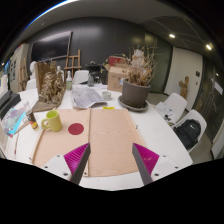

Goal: Pour water

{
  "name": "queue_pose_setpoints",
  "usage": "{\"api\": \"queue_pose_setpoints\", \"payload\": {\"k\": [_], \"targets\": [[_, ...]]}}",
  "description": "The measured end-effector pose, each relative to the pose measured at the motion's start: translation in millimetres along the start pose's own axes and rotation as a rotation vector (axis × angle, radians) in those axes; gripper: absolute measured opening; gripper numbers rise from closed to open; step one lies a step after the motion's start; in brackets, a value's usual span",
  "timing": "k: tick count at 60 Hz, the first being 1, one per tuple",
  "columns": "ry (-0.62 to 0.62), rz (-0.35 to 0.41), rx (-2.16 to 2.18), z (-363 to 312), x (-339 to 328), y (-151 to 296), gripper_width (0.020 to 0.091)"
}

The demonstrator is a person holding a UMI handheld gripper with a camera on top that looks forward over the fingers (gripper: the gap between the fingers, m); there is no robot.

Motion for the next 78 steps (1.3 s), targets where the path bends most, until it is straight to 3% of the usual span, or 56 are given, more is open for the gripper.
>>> {"api": "queue_pose_setpoints", "payload": {"k": [14,27,39,48,60,68,71,76,78], "targets": [[0.067,0.000,-0.037,-89,-1,-3,0.0866],[0.215,0.003,-0.088,-235,-9,-5,0.0864],[0.338,0.070,-0.106,-375,9,11,0.0863],[0.333,0.156,-0.100,-439,59,43,0.0861],[0.283,0.151,-0.055,-476,136,45,0.0854],[0.268,0.134,-0.017,-484,168,39,0.0755],[0.267,0.132,-0.014,-485,174,38,0.0662],[0.258,0.148,-0.016,-486,181,39,0.0442],[0.253,0.153,-0.014,-484,181,40,0.0436]]}}
Point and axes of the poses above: the point between the fingertips, and its own axes, seen from behind it with the camera up: z to the right, y up, x forward, the way the camera looks, the point moved 1 cm from there along -x, backward, against the way the camera looks, and after that the axes turned 1 degree about x, right-handed, at the moved point
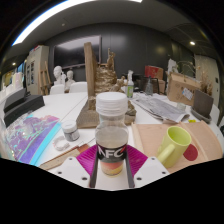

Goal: Pour water

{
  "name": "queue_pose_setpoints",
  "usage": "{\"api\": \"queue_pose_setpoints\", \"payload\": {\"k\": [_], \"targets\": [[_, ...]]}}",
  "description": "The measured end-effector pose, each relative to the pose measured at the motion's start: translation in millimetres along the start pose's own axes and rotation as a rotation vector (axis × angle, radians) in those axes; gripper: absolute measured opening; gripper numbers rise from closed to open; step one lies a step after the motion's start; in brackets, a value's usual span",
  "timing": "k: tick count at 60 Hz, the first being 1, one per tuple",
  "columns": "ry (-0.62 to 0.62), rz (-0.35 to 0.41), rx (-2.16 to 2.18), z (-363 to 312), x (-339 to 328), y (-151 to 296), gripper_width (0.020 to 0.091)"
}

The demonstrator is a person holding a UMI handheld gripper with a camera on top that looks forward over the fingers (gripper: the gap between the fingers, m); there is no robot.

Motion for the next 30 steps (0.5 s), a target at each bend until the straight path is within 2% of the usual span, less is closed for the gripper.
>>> {"api": "queue_pose_setpoints", "payload": {"k": [14,22,30], "targets": [[0.003,0.017,-0.016,3,-3,-1,0.0262],[0.014,0.017,-0.006,2,-7,4,0.0260],[0.071,0.071,0.134,-4,-21,41,0.0259]]}}
Point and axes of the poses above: the point between the fingertips, and its own axes, seen from behind it with the camera up: z to the right, y up, x forward, the way the camera looks, the point moved 1 cm from there along -x, backward, against the way the camera looks, and after that the axes turned 1 degree about x, right-handed, at the moved point
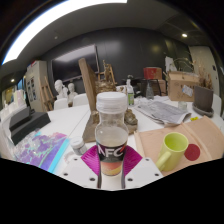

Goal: Pour water

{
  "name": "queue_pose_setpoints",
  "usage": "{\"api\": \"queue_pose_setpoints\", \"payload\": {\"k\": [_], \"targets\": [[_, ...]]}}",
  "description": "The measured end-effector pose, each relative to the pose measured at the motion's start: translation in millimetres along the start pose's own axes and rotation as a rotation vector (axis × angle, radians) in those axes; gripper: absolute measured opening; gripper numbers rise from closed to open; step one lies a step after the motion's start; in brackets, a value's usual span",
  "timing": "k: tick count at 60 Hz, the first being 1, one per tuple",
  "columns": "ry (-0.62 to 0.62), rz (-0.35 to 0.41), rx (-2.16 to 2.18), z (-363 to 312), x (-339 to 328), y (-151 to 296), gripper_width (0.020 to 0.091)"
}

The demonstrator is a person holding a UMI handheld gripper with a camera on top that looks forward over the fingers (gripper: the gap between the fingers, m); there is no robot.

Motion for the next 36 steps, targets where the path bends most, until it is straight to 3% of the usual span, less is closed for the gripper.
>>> {"api": "queue_pose_setpoints", "payload": {"k": [18,36], "targets": [[0.277,0.048,1.018,-8,-16,91,0.0256],[0.415,0.038,1.663,19,-10,105,0.0257]]}}
Point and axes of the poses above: the point between the fingertips, and its own axes, seen from behind it with the camera up: z to the right, y up, x forward, the way the camera looks, the point moved 1 cm from there along -x, backward, against the way the camera looks, and after that the axes turned 1 degree about x, right-handed, at the moved point
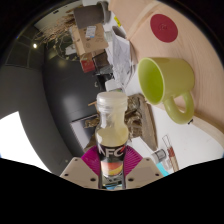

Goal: Pour water

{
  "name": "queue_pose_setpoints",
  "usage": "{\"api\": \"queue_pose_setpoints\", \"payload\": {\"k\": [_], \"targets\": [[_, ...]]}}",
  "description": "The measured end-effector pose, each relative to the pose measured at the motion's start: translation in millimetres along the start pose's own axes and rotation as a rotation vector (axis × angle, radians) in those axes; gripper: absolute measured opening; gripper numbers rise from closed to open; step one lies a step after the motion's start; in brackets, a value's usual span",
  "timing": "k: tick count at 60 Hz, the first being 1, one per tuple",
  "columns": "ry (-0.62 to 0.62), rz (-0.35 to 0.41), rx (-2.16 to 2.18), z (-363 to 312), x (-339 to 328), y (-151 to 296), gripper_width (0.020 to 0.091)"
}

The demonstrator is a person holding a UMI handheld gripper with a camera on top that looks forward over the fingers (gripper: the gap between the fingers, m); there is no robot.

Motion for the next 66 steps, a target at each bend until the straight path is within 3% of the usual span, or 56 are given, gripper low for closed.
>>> {"api": "queue_pose_setpoints", "payload": {"k": [23,33,39,49,55,66], "targets": [[-0.041,-0.018,0.040,9,1,7,0.0255],[-0.073,-0.044,-0.342,-24,-4,4,0.0257],[-0.076,-0.008,-0.745,-63,-15,18,0.0258],[-0.155,0.139,-1.326,-112,-48,82,0.0260],[-0.273,0.230,-1.577,-114,-59,134,0.0258],[-0.483,0.250,-1.769,-63,-84,220,0.0261]]}}
Point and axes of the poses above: the point between the fingertips, and its own axes, seen from behind it with the camera up: z to the right, y up, x forward, the way the camera looks, the point moved 1 cm from there along -x, backward, against the way the camera looks, and after that the axes turned 1 degree about x, right-handed, at the moved point
